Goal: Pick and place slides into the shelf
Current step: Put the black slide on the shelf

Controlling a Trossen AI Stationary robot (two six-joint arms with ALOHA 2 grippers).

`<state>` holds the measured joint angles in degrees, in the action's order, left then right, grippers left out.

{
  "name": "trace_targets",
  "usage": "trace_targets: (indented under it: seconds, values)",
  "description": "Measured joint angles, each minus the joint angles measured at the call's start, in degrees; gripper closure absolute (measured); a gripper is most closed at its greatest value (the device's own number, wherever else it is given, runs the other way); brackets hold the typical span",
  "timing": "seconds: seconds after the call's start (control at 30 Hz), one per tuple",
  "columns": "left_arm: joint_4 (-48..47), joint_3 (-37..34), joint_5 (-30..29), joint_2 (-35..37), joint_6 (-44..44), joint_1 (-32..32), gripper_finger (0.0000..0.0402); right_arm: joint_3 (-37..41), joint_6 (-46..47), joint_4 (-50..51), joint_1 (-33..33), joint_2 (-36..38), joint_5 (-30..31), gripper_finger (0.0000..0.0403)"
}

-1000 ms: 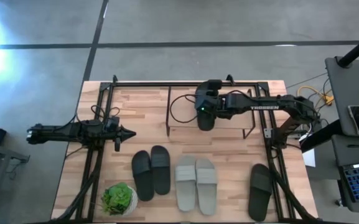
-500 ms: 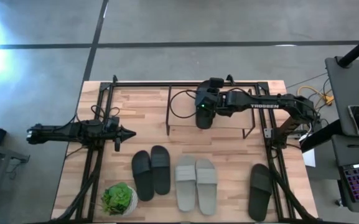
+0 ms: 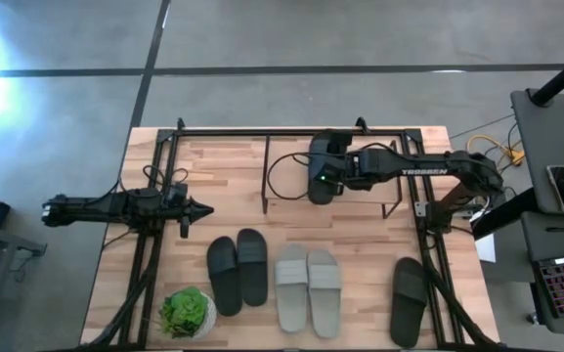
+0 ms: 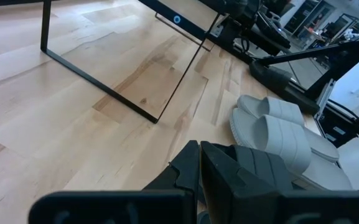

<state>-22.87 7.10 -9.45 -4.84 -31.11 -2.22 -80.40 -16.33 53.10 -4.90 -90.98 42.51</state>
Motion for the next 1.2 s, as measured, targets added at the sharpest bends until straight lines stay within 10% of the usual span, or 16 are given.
trace_targets:
  seconds: [0.4, 0.7, 1.2]
  values:
    - [0.0, 0.0, 0.0, 0.0, 0.0, 0.0, 0.0402, -11.0, 36.5, 37.5, 17.1, 1.1, -3.3, 0.0219]
    - [0.0, 0.0, 0.0, 0.0, 0.0, 0.0, 0.0402, -8.9, 57.6, 36.7, 39.3, 3.5, -14.8, 0.0220]
    - [0.0, 0.0, 0.0, 0.0, 0.0, 0.0, 0.0402, 1.6, 90.1, 37.0, 58.3, -1.8, -36.2, 0.0220]
